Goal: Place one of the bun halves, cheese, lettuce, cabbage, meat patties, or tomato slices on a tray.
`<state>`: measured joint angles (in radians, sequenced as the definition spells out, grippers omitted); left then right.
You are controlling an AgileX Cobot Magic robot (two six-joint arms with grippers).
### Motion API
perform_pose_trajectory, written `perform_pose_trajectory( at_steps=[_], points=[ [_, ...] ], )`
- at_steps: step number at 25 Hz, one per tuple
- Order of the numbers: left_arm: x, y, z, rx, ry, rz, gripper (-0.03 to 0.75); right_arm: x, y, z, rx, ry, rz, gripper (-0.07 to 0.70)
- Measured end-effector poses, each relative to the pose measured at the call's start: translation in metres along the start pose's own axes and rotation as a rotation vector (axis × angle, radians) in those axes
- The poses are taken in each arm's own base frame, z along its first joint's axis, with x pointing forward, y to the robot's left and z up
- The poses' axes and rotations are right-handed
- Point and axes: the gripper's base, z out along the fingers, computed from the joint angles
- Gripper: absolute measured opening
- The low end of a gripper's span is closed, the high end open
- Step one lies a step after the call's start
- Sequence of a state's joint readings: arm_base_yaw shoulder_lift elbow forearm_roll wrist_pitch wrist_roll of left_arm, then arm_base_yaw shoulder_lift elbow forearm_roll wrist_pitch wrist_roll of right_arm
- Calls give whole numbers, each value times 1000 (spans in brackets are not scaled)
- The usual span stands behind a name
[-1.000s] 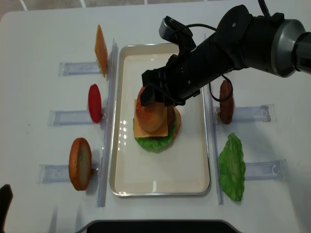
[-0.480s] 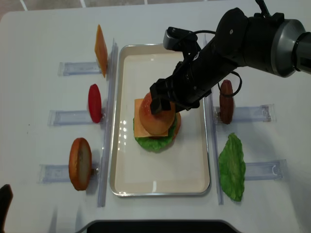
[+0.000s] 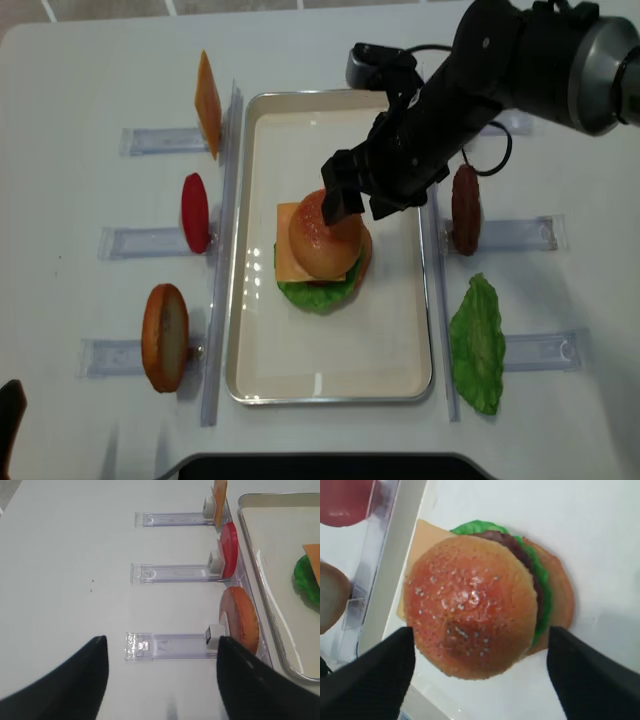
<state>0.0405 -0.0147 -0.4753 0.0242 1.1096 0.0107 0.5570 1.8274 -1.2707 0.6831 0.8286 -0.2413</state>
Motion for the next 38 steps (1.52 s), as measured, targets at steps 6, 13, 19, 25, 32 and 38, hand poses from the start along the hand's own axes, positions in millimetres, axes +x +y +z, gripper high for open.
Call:
perform_pose_trajectory(
  at_steps=[6, 13, 19, 25, 32, 38],
  points=[
    [0, 0, 0, 0, 0, 0, 516, -35, 30, -46, -6, -41, -48, 520],
    [0, 0, 0, 0, 0, 4, 516, -64, -11, -105, 261, -138, 46, 521],
    [0, 0, 0, 0, 0, 4, 516, -53, -125, -174, 542, -131, 268, 521],
    [0, 0, 0, 0, 0, 13, 516, -34, -179, -214, 654, -160, 403, 512],
    [0, 0, 0, 0, 0, 15, 516, 17, -152, -216, 647, -112, 402, 498],
    [0, 0, 0, 0, 0, 15, 516, 131, -102, -212, 632, -101, 408, 497]
  ],
)
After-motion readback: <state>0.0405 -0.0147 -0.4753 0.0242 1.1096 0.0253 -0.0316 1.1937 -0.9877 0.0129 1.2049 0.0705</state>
